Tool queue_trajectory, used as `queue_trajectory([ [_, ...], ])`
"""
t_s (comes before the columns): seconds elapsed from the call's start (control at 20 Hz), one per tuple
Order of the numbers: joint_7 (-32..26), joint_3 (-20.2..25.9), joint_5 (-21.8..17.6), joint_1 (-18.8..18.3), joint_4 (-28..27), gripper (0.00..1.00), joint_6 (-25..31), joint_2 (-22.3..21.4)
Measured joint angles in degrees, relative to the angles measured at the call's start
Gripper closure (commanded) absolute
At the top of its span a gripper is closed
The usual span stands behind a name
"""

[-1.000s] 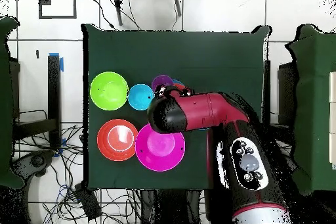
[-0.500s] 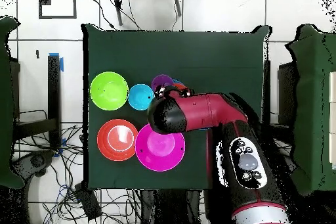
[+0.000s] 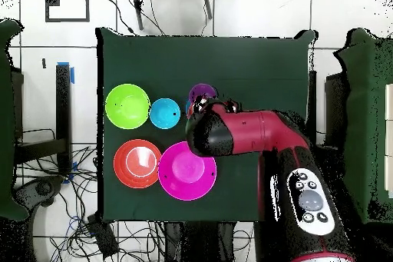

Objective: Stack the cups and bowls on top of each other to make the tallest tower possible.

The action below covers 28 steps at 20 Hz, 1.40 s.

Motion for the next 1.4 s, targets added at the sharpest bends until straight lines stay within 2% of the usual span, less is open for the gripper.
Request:
queue_trajectory([
  [0.35, 0.0, 0.3, 0.0, -1.7, 0.0, 1.0, 0.0, -2.0],
  [1.4, 0.0, 0.3, 0.0, 0.3, 0.0, 1.0, 0.0, -0.2],
])
